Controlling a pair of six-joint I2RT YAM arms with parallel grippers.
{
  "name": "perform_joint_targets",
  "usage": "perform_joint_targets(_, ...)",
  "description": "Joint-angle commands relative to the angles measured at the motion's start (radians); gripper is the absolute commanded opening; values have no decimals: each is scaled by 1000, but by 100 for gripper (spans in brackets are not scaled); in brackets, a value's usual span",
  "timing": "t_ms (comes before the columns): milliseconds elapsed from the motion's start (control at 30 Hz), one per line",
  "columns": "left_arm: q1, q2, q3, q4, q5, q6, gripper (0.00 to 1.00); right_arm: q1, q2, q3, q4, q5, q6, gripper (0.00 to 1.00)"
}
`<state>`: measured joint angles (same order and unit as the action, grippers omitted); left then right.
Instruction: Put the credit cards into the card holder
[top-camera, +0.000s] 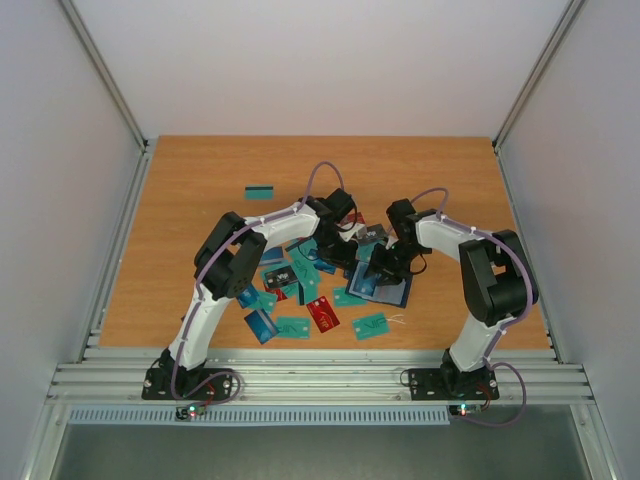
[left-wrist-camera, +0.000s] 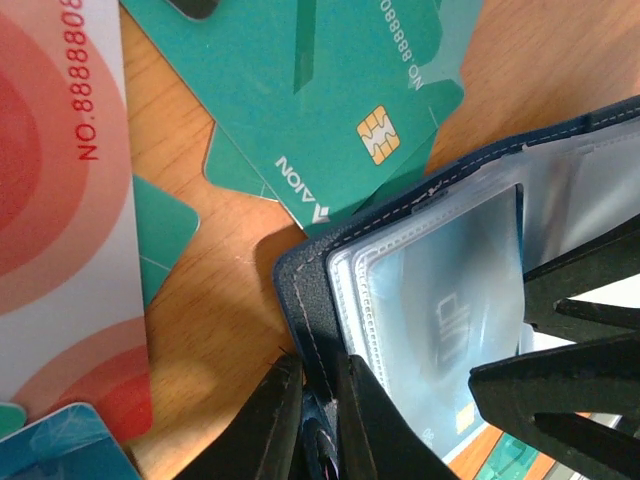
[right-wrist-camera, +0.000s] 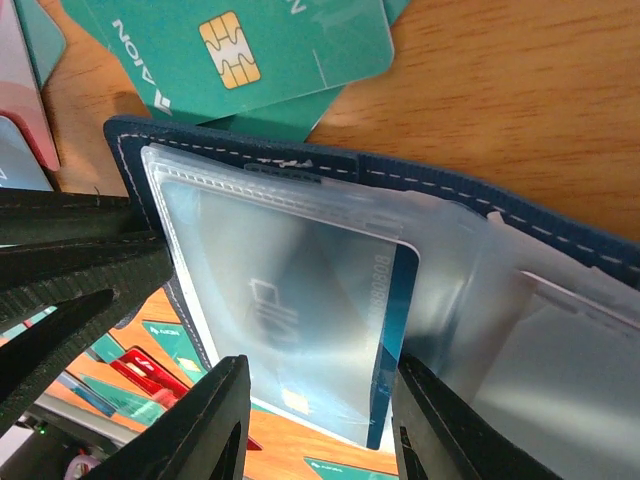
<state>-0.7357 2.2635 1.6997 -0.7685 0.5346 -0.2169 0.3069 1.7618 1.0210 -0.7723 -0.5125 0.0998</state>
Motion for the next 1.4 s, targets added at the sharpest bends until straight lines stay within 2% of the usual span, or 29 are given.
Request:
perform_joint_targets(0, -27, 18, -24, -38, -36, -9, 11, 13, 0, 22, 47, -52, -14, 41)
perform_joint_targets(200, -24, -8, 31, -79, -81, -3, 17, 1, -71, 25, -45, -25, -81, 42)
perform_joint_targets(400, -21, -38, 141, -173, -129, 3, 48, -20, -126, 52, -124, -28, -151, 42)
perform_joint_targets(467, -21, -49, 158, -181, -120, -16, 51, -29, -130, 54, -136, -32, -171, 42)
perform_joint_targets(567, -22, -61, 163, -184, -92, -40, 52, -45, -127, 38, -124, -58, -177, 42)
perform_joint_targets(767, -30, -48, 173, -162, 8, -59, 45, -74, -117, -15, -44, -118, -157, 40)
perform_joint_targets(900, -30, -13, 181, -147, 75, -80, 43, -87, -89, -39, 15, -162, -141, 34)
perform_joint_targets(1067, -29, 29, 198, -163, 95, -95, 43, -94, -56, -58, 55, -175, -135, 26)
perform_joint_targets(1200, -30, 50, 200, -175, 107, -89, 43, -104, -18, -69, 77, -180, -136, 14)
perform_joint_targets(1367, -28, 82, 213, -215, 106, -69, 43, -106, 21, -73, 102, -182, -138, 10)
